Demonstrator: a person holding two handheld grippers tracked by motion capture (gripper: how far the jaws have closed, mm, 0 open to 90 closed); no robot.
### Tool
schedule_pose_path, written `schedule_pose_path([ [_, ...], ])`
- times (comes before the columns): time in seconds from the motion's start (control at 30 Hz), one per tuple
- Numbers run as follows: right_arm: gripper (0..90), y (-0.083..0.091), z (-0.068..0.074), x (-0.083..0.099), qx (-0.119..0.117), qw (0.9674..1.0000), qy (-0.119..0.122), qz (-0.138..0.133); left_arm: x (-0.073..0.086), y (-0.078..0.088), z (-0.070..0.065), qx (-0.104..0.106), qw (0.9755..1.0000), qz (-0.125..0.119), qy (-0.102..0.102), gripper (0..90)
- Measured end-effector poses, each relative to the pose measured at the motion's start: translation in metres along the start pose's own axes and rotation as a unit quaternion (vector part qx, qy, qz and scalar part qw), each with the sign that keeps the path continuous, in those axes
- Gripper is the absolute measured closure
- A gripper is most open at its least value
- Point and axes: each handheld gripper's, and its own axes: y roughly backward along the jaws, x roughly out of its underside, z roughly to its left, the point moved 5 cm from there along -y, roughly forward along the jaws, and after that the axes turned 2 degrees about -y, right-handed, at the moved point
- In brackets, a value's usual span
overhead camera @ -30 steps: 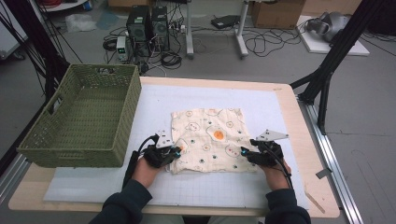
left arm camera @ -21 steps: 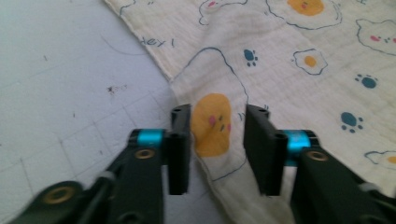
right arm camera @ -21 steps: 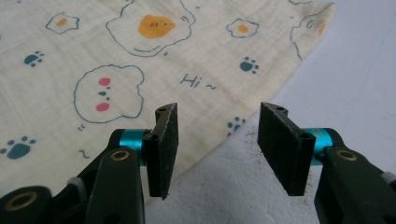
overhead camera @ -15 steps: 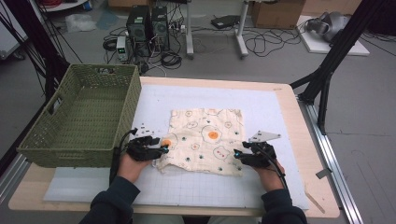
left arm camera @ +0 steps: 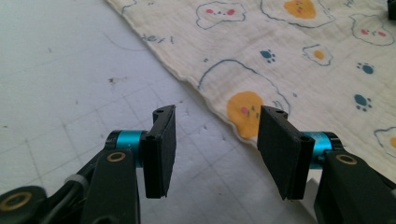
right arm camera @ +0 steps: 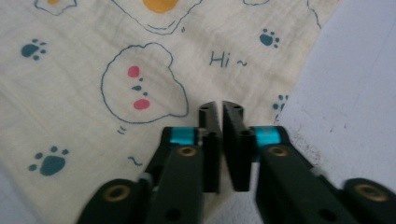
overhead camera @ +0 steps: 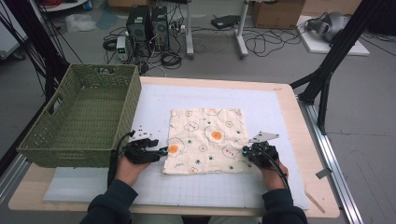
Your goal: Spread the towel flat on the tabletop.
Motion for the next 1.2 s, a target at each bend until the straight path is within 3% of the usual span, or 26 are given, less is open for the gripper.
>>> schedule_pose_path([
  [0.17, 55.7, 0.015, 0.003, -0.006, -0.018, 0.9985, -0.008, -0.052, 0.004, 0.003, -0.015, 0.017, 0.9997, 0.002, -0.014, 48.1],
  [0.27, 48.3, 0.021, 0.007, -0.005, -0.037, 0.9967, -0.021, -0.07, 0.008, -0.001, -0.023, 0.024, 0.9993, 0.012, -0.027, 48.4],
  [0.33, 48.3, 0.019, 0.012, -0.004, -0.051, 0.9964, -0.007, -0.067, 0.01, -0.003, -0.028, 0.027, 0.9985, 0.019, -0.044, 52.5],
  [0.4, 50.4, 0.014, 0.019, -0.002, -0.068, 0.9961, 0.008, -0.056, 0.012, -0.006, -0.032, 0.033, 0.9965, 0.034, -0.07, 66.3],
  [0.43, 55.8, 0.011, 0.023, -0.001, -0.079, 0.9955, 0.017, -0.05, 0.013, -0.007, -0.034, 0.029, 0.9951, 0.039, -0.086, 72.4],
  [0.5, 61.7, 0.007, 0.03, 0.0, -0.092, 0.9944, 0.036, -0.035, 0.013, -0.007, -0.035, 0.032, 0.9944, 0.042, -0.092, 82.6],
  [0.6, 72.8, 0.0, 0.035, 0.004, -0.106, 0.9933, 0.043, -0.012, 0.012, -0.006, -0.035, 0.033, 0.9936, 0.048, -0.097, 86.4],
  [0.7, 88.0, 0.001, 0.037, 0.006, -0.138, 0.9896, 0.04, -0.01, 0.013, -0.003, -0.033, 0.037, 0.9931, 0.055, -0.097, 87.1],
  [0.77, 88.8, 0.003, 0.039, 0.007, -0.143, 0.9884, 0.05, -0.009, 0.014, 0.0, -0.031, 0.038, 0.9929, 0.06, -0.095, 87.2],
  [0.93, 89.1, 0.014, 0.05, 0.015, -0.191, 0.9792, 0.068, 0.013, 0.02, 0.01, -0.032, 0.054, 0.9921, 0.072, -0.087, 87.2],
  [1.1, 87.4, 0.026, 0.06, 0.027, -0.237, 0.9679, 0.079, 0.026, 0.027, 0.022, -0.042, 0.095, 0.9871, 0.093, -0.09, 86.3],
  [1.13, 83.0, 0.029, 0.059, 0.028, -0.237, 0.9681, 0.076, 0.022, 0.026, 0.023, -0.042, 0.092, 0.9878, 0.088, -0.09, 82.8],
  [1.2, 72.1, 0.031, 0.055, 0.025, -0.225, 0.9722, 0.065, 0.007, 0.02, 0.022, -0.04, 0.087, 0.9911, 0.069, -0.074, 67.1],
])
